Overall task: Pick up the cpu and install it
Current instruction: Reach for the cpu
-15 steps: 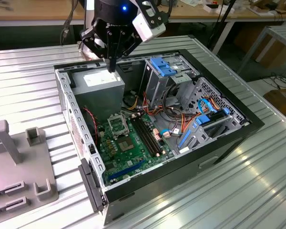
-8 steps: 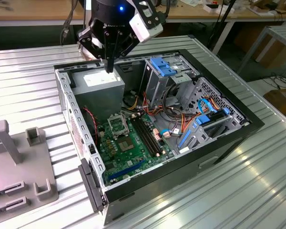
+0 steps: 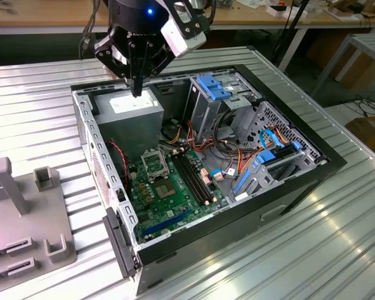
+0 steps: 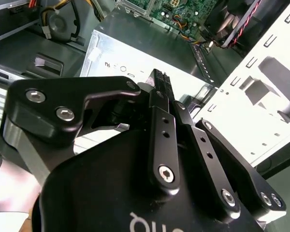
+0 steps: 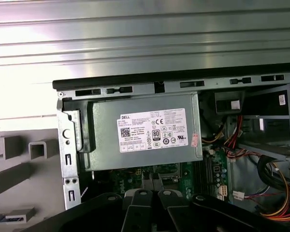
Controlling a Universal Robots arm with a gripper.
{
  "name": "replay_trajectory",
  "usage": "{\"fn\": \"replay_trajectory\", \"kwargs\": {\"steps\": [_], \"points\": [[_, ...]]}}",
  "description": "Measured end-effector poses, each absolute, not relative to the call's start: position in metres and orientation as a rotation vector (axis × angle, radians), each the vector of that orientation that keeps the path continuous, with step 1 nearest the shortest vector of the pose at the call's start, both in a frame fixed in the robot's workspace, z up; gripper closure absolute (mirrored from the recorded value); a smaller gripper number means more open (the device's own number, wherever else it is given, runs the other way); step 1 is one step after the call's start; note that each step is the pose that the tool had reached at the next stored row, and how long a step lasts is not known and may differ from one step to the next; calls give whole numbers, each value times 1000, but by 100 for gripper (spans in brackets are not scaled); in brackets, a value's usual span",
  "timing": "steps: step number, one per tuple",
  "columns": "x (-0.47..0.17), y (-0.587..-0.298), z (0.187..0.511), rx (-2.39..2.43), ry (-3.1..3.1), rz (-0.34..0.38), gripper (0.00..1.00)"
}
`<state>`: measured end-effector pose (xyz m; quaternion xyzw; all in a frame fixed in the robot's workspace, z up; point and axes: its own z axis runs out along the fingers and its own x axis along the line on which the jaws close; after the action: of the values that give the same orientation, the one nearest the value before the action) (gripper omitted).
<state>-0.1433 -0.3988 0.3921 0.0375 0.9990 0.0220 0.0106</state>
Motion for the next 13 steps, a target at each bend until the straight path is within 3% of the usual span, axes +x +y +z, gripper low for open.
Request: {"fn": "replay_trajectory", "kwargs": {"steps": [13], "points": [[-150, -399, 391, 117, 3120, 69, 88]]}}
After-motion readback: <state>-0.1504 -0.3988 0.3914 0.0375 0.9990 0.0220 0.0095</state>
